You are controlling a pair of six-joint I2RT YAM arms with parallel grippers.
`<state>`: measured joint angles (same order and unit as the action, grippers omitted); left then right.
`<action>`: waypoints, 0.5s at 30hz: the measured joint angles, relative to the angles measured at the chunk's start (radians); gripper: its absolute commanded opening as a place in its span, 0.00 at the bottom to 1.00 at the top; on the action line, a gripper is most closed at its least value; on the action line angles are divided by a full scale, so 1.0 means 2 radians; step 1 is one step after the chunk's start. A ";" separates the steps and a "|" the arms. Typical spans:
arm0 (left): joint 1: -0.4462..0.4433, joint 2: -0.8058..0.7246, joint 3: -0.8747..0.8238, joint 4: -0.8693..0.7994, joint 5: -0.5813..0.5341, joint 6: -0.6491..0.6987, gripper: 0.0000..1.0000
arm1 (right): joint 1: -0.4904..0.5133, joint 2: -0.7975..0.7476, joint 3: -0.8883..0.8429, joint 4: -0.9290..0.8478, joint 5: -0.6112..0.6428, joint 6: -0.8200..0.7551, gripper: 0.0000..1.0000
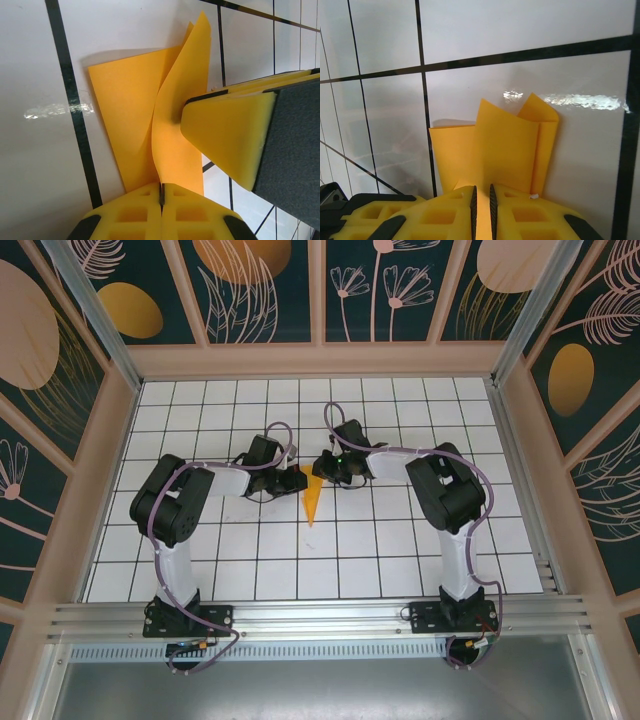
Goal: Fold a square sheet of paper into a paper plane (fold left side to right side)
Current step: Fold the wing for the fifth time at the center of the table.
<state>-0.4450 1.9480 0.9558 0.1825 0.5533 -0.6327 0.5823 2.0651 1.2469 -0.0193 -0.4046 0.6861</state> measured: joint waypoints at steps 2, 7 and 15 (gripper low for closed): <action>0.000 0.000 0.000 0.000 0.000 0.000 0.10 | 0.000 0.001 0.000 0.000 0.000 0.000 0.19; 0.000 -0.009 0.000 -0.007 -0.011 0.001 0.20 | 0.000 0.001 -0.006 0.008 0.001 0.000 0.19; 0.009 -0.076 -0.006 -0.057 -0.063 0.011 0.29 | 0.000 0.001 -0.006 0.010 0.001 0.000 0.19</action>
<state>-0.4278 1.7958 0.9428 0.0689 0.4267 -0.6106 0.5823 2.0678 1.2343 -0.0002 -0.4034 0.6865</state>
